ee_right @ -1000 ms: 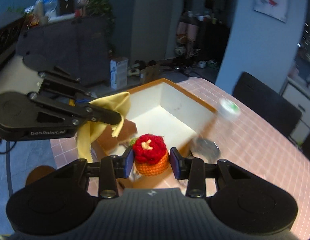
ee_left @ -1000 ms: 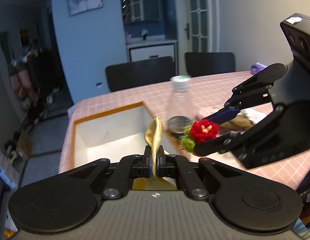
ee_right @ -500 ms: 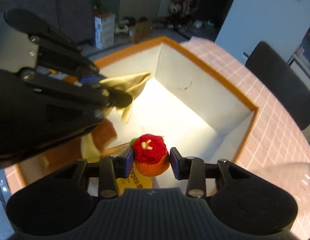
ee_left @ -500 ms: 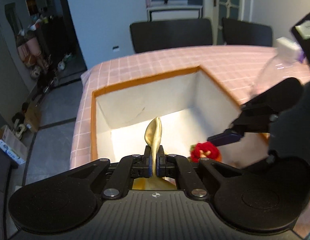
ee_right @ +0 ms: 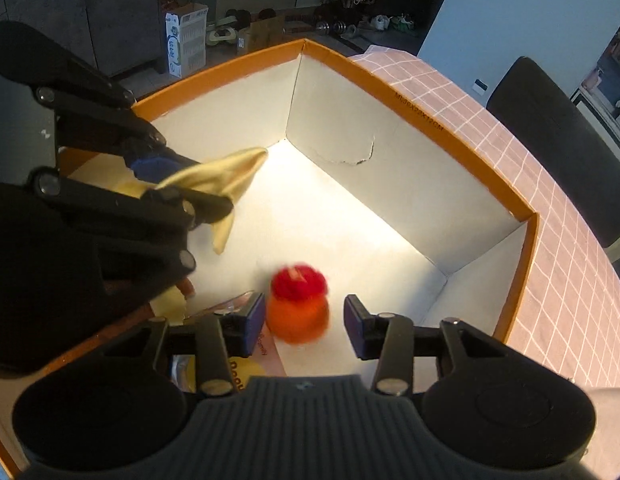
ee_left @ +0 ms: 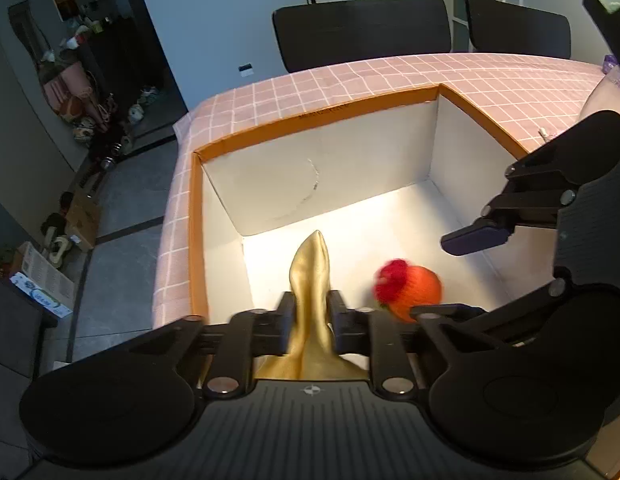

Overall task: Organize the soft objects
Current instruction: 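Drop the strawberry and yellow cloth into the box with both tools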

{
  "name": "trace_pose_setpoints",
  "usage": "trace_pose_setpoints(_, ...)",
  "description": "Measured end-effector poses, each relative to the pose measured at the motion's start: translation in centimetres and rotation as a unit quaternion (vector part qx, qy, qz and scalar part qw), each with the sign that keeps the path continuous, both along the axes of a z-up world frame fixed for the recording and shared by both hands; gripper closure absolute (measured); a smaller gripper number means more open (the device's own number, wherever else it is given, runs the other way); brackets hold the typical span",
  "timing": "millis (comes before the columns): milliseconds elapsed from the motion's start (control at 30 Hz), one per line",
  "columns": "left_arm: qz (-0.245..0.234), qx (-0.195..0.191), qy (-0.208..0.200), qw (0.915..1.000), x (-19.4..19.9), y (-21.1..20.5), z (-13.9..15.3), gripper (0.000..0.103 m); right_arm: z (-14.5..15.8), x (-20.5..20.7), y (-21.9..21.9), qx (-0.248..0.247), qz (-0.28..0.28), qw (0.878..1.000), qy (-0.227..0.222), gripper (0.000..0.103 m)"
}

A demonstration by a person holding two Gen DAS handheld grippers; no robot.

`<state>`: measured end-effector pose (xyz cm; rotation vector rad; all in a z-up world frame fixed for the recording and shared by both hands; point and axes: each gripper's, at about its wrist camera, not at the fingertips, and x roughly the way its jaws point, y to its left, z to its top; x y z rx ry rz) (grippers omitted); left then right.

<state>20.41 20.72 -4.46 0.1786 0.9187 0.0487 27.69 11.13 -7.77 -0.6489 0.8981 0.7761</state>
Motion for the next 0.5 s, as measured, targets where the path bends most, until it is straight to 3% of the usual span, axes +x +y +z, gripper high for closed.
trace_pose_setpoints(67, 0.003, -0.001, -0.011, 0.9999, 0.0, 0.3, 0.2, 0.049, 0.2, -0.3, -0.2, 0.004, 0.005, 1.0, -0.001, 0.059)
trace_pose_setpoints(100, 0.003, -0.005, -0.017, 0.9998, -0.2, 0.3, 0.4, 0.047, 0.3, -0.4, -0.2, 0.006, 0.008, 1.0, -0.004, 0.059)
trace_pose_setpoints(300, 0.011, -0.018, -0.048, 0.9986, -1.8, -0.3, 2.7, 0.046, 2.4, -2.5, -1.9, 0.03, 0.026, 0.999, -0.017, 0.055)
trace_pose_setpoints(500, -0.015, -0.029, -0.126, 0.9915, -5.7, -2.4, 5.9, 0.046, 6.2, -6.3, -6.5, 0.082, 0.043, 0.995, -0.046, 0.048)
